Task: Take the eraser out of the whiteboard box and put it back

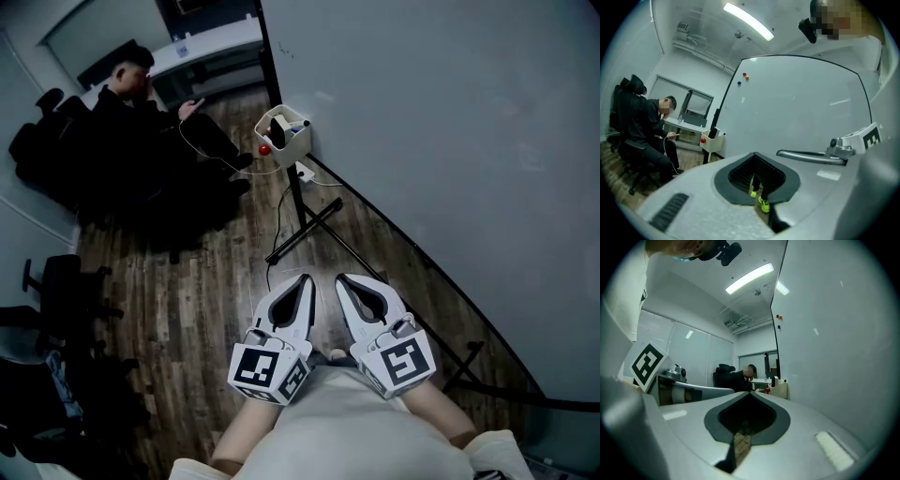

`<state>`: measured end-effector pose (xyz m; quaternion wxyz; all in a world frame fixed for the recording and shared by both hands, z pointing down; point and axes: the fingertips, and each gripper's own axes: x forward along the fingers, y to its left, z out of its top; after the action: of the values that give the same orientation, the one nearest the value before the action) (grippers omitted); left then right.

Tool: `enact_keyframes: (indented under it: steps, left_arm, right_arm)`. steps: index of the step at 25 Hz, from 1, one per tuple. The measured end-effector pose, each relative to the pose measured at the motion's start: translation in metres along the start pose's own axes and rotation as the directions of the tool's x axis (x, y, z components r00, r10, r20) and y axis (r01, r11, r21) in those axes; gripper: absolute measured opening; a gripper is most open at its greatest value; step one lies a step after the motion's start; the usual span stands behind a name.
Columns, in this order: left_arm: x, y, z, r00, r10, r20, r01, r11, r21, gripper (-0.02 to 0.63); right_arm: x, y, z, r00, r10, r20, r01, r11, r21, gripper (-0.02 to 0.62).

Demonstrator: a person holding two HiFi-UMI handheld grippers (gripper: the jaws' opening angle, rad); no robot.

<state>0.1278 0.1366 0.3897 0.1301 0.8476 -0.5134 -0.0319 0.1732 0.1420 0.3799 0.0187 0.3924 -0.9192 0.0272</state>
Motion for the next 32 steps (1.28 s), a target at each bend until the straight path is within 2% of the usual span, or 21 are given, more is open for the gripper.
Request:
enact_keyframes:
  steps: [12, 25, 32]
  left_arm:
    - [0.009, 0.023, 0.002, 1.0, 0.02, 0.004, -0.02, 1.0, -0.002, 0.005]
    - [0.034, 0.084, 0.023, 1.0, 0.014, 0.004, -0.014, 1.0, 0.005, 0.003]
    - [0.052, 0.118, 0.031, 1.0, 0.002, -0.022, -0.002, 1.0, 0.021, 0.005]
  right_arm:
    - [0.028, 0.0, -0.004, 0.999, 0.032, -0.005, -0.032, 0.999, 0.003, 0.005]
    - [0.088, -0.013, 0.003, 1.0, -0.016, -0.007, 0.016, 1.0, -0.001, 0.005]
    - [0.125, -0.022, 0.008, 0.999, -0.041, -0.012, 0.041, 0.999, 0.001, 0.005]
